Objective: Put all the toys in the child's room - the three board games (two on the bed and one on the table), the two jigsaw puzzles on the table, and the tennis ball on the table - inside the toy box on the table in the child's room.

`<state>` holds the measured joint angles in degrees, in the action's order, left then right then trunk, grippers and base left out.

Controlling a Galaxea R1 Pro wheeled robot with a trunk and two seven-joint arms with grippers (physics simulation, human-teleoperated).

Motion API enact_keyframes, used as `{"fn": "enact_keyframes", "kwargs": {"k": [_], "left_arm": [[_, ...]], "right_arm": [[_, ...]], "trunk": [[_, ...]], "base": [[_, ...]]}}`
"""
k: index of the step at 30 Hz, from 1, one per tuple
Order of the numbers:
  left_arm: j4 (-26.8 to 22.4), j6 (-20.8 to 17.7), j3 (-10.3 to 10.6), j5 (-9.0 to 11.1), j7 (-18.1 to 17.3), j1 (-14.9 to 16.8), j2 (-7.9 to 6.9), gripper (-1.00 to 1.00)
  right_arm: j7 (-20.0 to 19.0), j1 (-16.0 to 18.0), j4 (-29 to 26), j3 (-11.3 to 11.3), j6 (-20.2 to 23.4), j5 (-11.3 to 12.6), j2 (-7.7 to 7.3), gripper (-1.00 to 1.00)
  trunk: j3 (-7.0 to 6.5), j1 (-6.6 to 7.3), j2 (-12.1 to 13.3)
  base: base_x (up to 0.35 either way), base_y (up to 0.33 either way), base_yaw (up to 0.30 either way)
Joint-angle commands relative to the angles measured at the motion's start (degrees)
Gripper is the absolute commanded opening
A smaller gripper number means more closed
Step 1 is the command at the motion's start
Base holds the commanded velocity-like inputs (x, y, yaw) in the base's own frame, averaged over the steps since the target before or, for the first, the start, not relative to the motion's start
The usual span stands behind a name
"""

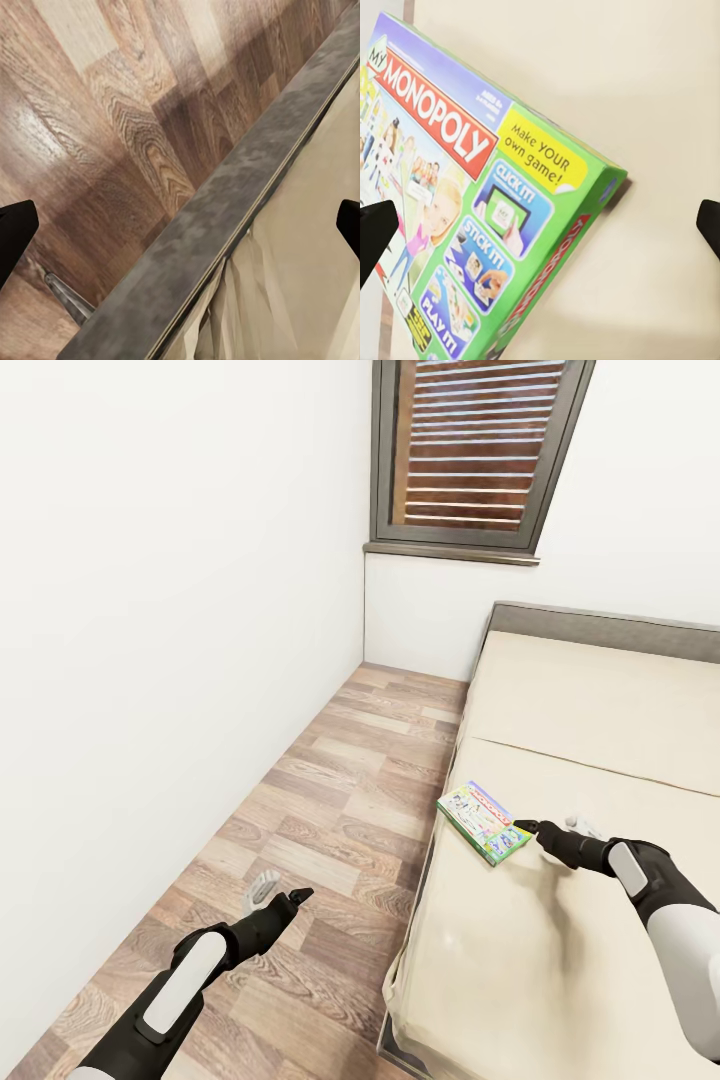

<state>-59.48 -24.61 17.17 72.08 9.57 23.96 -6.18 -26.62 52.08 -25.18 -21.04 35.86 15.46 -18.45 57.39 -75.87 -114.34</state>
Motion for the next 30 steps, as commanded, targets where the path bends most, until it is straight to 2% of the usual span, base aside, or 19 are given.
{"fn": "enact_keyframes", "kwargs": {"k": [1, 23, 30], "left_arm": [[-0.11, -0.01, 0.14, 0.60, 0.53, 0.03, -0.06, 1.00], [-0.11, 0.00, 0.14, 0.60, 0.53, 0.03, -0.06, 1.00], [-0.11, 0.00, 0.14, 0.60, 0.53, 0.03, -0.06, 1.00]], "right_arm": [[-0.09, 0.04, -0.03, -0.32, 0.43, 0.10, 0.04, 1.00], [0.09, 0.03, 0.04, -0.24, 0.40, -0.06, 0.68, 1.00], [0.31, 0.03, 0.05, -0.20, 0.33, -0.18, 1.11, 1.00]], "trunk": [[0.05, 0.01, -0.02], [0.05, 0.01, -0.02], [0.05, 0.01, -0.02]], "base": [[0.000, 0.000, 0.000], [0.000, 0.000, 0.001], [0.000, 0.000, 0.082]]}}
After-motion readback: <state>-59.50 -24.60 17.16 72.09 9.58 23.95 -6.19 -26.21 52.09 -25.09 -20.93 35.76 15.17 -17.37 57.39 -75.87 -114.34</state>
